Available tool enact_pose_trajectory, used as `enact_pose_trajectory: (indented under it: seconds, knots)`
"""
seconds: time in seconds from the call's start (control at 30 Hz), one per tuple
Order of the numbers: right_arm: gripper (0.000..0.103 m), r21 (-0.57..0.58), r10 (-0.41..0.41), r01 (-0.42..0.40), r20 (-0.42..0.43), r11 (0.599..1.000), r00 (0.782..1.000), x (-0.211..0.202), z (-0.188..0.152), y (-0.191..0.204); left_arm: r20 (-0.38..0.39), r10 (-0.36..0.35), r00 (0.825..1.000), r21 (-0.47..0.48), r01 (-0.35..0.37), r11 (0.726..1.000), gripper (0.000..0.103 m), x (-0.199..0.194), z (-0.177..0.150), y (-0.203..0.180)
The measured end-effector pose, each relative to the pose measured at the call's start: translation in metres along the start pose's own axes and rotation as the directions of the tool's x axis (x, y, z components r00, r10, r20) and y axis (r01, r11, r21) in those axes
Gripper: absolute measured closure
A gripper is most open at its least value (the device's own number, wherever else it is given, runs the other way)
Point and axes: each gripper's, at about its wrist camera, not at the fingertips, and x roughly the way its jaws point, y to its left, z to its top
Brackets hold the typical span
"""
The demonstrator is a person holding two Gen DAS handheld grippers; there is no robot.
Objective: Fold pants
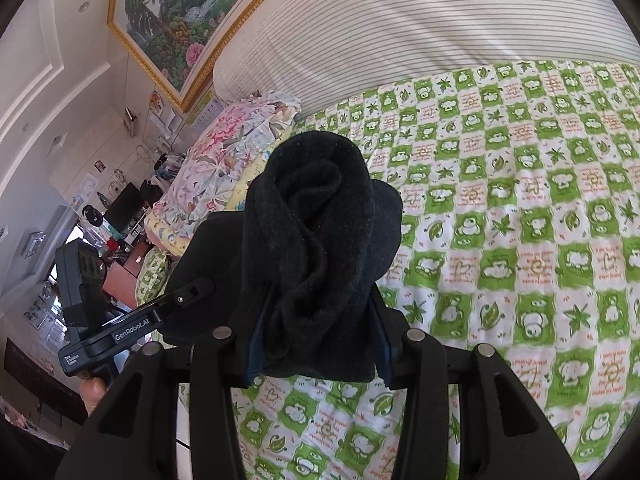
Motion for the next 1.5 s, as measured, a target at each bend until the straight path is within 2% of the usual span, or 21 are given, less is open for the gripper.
enact_pose_trajectory:
  seconds: [0.33, 0.67, 1.03, 1.1, 1.27, 1.5]
  knots:
    - [0.058, -0.03, 0.008, -0.008, 0.0, 1.0, 1.0, 0.027, 0.033, -0.003, 0.02, 0.026, 0.999, 0.003, -0.026, 1.0, 0.077, 0.028, 0.032, 0.012]
    - [0.058, -0.037, -0.008, 0.006, -0.045, 0.999, 0.999, 0.067, 0.056, -0.025, -0.014, 0.041, 0.999, 0.016, -0.041, 0.999, 0.077, 0.07, 0.047, 0.022]
    - [0.057, 0.014, -0.007, 0.009, -0.109, 1.0, 0.994, 0.089, 0.045, -0.054, -0.083, 0.047, 0.995, 0.001, -0.047, 0.999, 0.076, 0.094, 0.024, 0.032]
    - [0.055, 0.032, -0.012, 0.016, -0.117, 0.999, 0.993, 0.093, 0.042, -0.059, -0.086, 0.04, 0.995, -0.009, -0.041, 0.999, 0.075, 0.096, 0.02, 0.034]
    - [0.048, 0.068, -0.054, 0.063, -0.132, 0.996, 0.99, 0.096, 0.037, -0.072, -0.095, 0.026, 0.995, -0.023, -0.029, 0.999, 0.06, 0.097, 0.013, 0.041]
    - [0.047, 0.082, -0.08, 0.089, -0.113, 0.993, 0.99, 0.089, 0.033, -0.085, -0.098, 0.022, 0.995, -0.038, -0.026, 0.999, 0.055, 0.095, 0.002, 0.051]
